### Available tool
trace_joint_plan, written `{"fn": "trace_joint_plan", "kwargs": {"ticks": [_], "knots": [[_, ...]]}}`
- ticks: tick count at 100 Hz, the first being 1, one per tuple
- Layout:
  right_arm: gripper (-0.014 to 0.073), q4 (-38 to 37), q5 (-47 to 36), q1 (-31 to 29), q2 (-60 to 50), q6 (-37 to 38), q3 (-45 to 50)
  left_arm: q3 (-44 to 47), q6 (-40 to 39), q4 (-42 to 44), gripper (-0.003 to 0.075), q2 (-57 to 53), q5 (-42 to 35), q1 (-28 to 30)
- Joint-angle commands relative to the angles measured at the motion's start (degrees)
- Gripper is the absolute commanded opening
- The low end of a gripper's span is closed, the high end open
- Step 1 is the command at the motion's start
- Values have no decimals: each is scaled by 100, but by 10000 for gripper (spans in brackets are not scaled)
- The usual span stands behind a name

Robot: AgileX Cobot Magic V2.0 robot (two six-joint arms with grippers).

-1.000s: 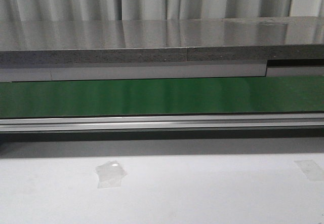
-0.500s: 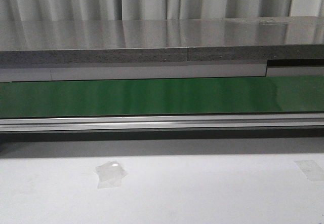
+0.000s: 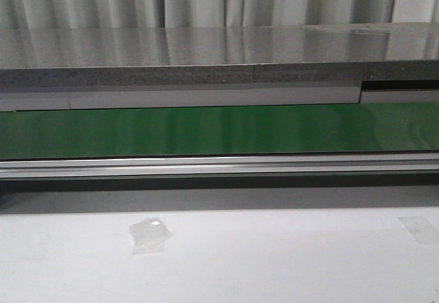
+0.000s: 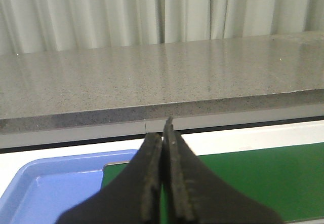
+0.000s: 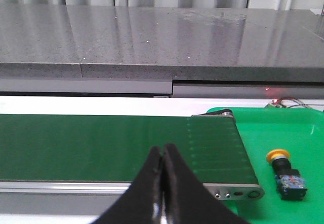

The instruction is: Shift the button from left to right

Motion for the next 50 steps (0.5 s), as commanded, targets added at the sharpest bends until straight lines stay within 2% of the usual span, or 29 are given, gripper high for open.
{"fn": "trace_joint_plan", "kwargs": {"ticks": [1,13,50], "knots": [[-66,-155,-861,68,-102,401,239,-159,-30,-75,-20,33,-461,-50],[-66,-245,-1131,195,-368,685,795,-159,-30,-75,-20,33,-461,-50],[-66,-250,-1594,339,-1357,715,1803,-159,-30,-75,-20,44,-461,-50]]}}
